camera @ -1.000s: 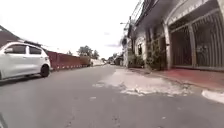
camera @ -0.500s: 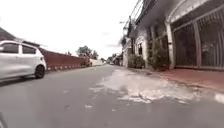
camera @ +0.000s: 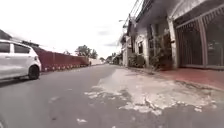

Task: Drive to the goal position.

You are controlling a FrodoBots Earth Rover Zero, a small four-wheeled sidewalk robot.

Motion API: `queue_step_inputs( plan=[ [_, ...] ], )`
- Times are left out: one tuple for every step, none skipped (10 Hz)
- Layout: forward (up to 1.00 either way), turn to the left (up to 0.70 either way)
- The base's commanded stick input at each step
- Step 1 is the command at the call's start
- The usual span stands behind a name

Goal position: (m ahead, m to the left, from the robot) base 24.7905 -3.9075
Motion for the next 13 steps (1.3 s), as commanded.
queue_step_inputs(
  plan=[
    [0.7, 0.0],
    [0.7, 0.0],
    [0.7, 0.0],
    [0.7, 0.0],
    [0.7, 0.0],
    [0.7, 0.0],
    [0.7, 0.0],
    [0.7, 0.0],
    [0.7, 0.0],
    [0.7, 0.0],
    [0.7, 0.0],
    [0.7, 0.0],
    [0.7, 0.0]
  ],
)
